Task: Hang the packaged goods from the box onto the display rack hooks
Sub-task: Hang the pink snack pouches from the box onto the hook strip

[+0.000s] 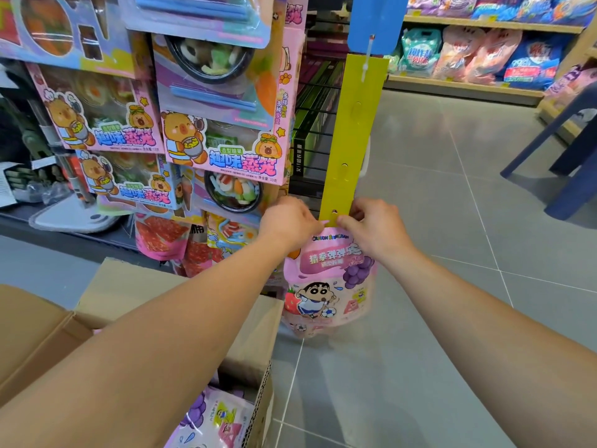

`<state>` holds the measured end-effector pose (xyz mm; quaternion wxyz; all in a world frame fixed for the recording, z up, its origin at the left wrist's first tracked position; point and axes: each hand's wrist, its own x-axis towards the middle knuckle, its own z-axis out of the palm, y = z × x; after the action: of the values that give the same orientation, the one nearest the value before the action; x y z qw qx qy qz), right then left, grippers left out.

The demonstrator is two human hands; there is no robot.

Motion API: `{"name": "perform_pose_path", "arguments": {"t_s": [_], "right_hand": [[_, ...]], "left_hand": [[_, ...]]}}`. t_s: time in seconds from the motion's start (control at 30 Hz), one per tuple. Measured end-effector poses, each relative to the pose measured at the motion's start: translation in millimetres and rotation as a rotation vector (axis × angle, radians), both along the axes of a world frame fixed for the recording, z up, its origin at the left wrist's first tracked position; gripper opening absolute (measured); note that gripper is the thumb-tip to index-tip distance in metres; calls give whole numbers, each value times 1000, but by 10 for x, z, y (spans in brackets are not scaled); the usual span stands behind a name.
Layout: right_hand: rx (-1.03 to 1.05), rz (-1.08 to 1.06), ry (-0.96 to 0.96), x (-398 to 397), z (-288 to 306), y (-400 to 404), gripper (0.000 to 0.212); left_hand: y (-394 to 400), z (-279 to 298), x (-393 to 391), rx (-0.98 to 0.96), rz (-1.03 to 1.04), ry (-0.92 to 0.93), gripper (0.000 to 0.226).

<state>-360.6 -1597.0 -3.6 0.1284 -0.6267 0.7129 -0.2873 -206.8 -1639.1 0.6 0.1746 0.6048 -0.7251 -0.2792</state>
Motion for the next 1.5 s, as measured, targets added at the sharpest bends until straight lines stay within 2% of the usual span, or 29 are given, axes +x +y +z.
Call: {"name": "perform_pose_path", "arguments": {"t_s": [0.17, 0.3, 0.43, 0.57, 0.67, 0.8, 1.03, 1.23, 1.5], "right_hand": [[9, -16, 10, -87, -49, 76, 26], [6, -38, -13, -146, -87, 159, 14], [15, -59, -2, -176, -87, 237, 15], [6, -62, 53, -116, -27, 398, 37], [-95, -100, 74, -42, 17, 524, 48], [-178, -98, 113, 121, 59, 666, 39], [-35, 54, 53, 793, -6, 925, 21], [109, 114, 36, 1469, -199, 1217, 22], [323, 153, 141, 2257, -457, 1582, 22]], "left_hand": [[126, -65, 18, -206, -46, -2, 7], [238, -123, 34, -390, -120, -25, 37], [347, -92, 57, -456, -144, -5, 48], [481, 12, 105, -403, -119, 12, 46], [585, 65, 167, -348, -83, 24, 41], [706, 84, 308, -298, -53, 31, 30], [929, -18, 790, -167, -38, 51, 33], [1173, -263, 1419, -58, -99, 19, 32], [1479, -708, 2414, 46, -133, 31, 31]]}}
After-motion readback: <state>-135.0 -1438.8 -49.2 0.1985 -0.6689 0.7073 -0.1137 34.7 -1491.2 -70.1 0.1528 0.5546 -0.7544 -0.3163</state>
